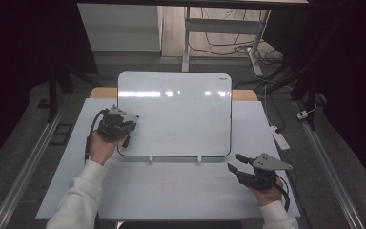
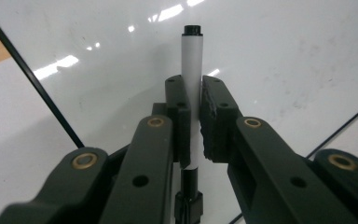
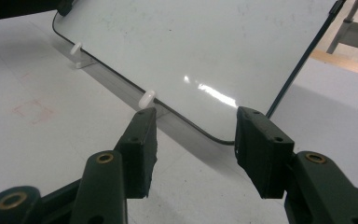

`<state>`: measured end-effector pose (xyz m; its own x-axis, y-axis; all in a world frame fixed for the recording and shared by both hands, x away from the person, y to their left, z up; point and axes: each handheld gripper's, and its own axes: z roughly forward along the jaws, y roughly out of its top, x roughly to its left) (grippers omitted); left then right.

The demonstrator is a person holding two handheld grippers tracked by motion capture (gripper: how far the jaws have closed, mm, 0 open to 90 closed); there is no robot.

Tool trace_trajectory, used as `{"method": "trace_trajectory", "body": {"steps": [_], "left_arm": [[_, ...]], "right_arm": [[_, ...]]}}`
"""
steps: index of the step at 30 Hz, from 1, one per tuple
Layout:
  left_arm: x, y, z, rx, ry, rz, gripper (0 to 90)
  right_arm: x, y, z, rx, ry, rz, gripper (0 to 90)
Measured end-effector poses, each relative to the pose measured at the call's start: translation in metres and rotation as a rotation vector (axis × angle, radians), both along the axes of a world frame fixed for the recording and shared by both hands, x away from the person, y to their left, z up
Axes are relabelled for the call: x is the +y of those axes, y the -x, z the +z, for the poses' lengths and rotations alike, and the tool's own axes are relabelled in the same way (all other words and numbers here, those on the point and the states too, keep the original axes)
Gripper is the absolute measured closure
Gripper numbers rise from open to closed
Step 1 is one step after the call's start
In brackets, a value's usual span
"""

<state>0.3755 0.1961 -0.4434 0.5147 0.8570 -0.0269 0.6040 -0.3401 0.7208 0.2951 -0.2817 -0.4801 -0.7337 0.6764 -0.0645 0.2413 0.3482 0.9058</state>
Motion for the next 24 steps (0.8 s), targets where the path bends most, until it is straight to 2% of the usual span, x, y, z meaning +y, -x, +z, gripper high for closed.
{"method": "trace_trajectory", "body": {"steps": [5,10,13,16,20,24], "left_arm": [[-0.01,-0.004,-0.004,0.007,-0.05,-0.007,80.9],[-0.018,-0.004,-0.005,-0.003,-0.09,-0.013,79.1],[-0.019,-0.004,-0.005,-0.007,-0.1,-0.018,73.8],[-0.018,-0.002,-0.005,-0.018,-0.087,-0.031,69.5],[-0.014,0.007,0.003,-0.069,-0.057,-0.049,56.1],[-0.003,0.025,0.012,-0.117,0.012,-0.069,45.8]], "right_arm": [[0.0,0.0,-0.001,0.003,0.001,0.0,48.6],[-0.001,0.0,-0.001,0.004,0.001,0.001,48.6],[-0.001,0.0,-0.001,0.003,0.001,0.0,48.6],[-0.002,-0.001,-0.001,0.003,0.0,-0.001,48.5],[-0.004,-0.003,-0.002,0.005,0.001,-0.007,48.4],[-0.006,-0.004,-0.003,0.009,0.003,-0.015,48.2]]}}
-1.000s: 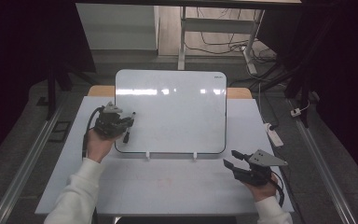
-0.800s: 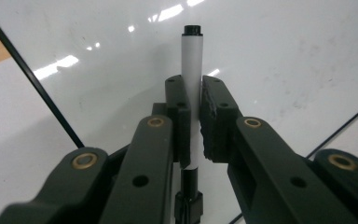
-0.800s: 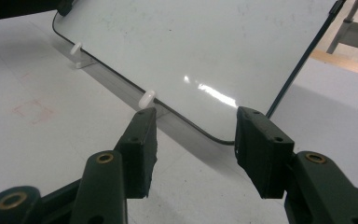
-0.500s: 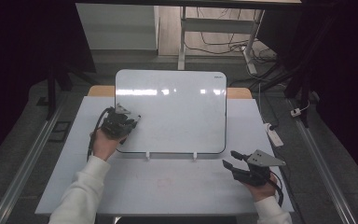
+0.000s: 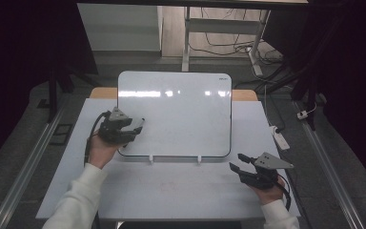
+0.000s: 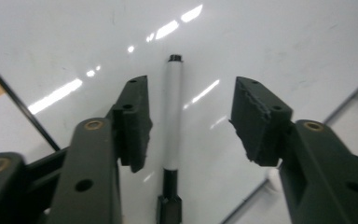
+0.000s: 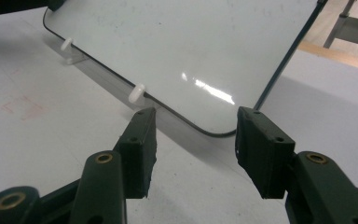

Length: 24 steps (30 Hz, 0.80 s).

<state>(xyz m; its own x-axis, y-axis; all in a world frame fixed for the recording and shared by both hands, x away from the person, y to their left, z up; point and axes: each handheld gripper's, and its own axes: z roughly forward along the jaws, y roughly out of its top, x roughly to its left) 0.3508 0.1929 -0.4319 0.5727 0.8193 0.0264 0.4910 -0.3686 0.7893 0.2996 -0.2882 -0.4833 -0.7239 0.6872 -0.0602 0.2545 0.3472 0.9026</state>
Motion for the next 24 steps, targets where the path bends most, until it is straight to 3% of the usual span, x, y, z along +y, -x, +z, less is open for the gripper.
{"method": "trace_trajectory", "body": {"steps": [3,7,15,19,24], "left_arm": [[0.011,0.019,0.004,-0.031,0.058,-0.014,40.1],[0.027,0.049,0.0,-0.039,0.098,-0.034,35.7],[0.05,0.11,-0.031,-0.009,0.182,-0.064,32.9],[0.053,0.12,-0.044,0.005,0.211,-0.069,32.4],[0.05,0.118,-0.054,0.039,0.202,-0.086,31.4]], "right_arm": [[-0.002,-0.002,-0.002,0.01,0.016,-0.004,47.2],[-0.007,-0.003,-0.007,0.028,0.037,-0.006,46.7],[-0.019,-0.005,-0.01,0.015,0.052,-0.011,44.1],[-0.018,-0.005,-0.01,-0.008,0.075,-0.002,42.6],[-0.012,-0.005,-0.007,-0.045,0.111,0.006,42.2]]}}
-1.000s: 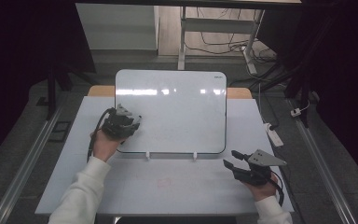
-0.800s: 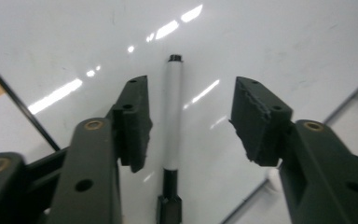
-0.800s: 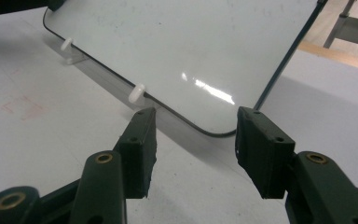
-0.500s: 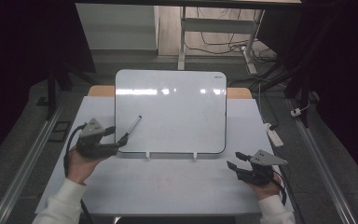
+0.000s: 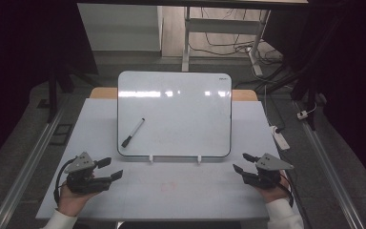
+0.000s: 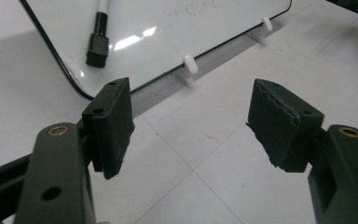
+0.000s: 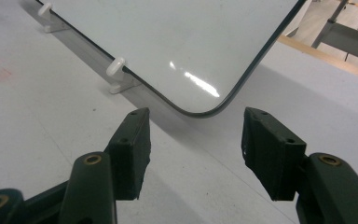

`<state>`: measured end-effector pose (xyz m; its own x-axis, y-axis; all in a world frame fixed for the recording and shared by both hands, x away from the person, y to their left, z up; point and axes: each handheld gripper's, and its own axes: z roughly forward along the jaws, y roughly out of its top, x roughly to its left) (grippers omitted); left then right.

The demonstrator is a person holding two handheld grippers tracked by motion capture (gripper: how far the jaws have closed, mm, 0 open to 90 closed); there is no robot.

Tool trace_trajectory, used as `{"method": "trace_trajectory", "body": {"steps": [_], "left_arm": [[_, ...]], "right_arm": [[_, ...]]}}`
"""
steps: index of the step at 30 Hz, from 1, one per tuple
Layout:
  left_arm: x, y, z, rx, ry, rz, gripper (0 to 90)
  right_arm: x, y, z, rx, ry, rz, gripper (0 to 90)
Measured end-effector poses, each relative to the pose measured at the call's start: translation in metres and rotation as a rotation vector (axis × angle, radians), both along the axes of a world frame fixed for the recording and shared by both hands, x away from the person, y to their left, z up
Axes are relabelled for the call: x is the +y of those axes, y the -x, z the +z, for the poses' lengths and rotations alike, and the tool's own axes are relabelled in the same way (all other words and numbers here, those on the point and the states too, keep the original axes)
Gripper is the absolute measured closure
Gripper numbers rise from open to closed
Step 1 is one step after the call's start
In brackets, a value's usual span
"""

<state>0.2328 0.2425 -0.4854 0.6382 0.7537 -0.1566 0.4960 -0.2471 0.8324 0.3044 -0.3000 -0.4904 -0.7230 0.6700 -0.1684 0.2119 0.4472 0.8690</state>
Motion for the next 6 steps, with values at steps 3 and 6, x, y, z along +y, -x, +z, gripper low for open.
{"method": "trace_trajectory", "body": {"steps": [3,6], "left_arm": [[-0.0021,-0.0008,-0.0004,-0.002,-0.007,-0.005,31.2],[-0.0028,-0.0003,-0.0005,-0.006,-0.014,0.0,30.9]], "right_arm": [[0.0014,0.0005,0.0001,-0.012,0.016,0.003,41.6],[0.0013,0.0004,0.001,-0.014,0.01,0.009,41.3]]}}
